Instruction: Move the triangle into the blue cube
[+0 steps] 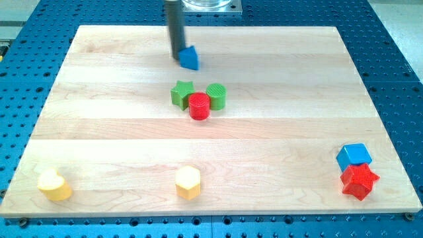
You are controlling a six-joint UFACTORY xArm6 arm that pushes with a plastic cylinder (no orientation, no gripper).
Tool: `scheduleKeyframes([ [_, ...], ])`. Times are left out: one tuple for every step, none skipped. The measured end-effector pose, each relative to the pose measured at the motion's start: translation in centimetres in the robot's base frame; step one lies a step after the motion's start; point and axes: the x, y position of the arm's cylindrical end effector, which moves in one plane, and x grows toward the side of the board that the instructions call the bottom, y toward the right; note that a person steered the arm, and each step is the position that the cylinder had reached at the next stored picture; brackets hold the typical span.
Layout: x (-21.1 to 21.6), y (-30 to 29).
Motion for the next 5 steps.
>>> scheduleKeyframes([
  [0.2, -1.2],
  [2.1, -3.3],
  [4.5, 3.2],
  [5.4, 9.1],
  [3.2, 6.3],
])
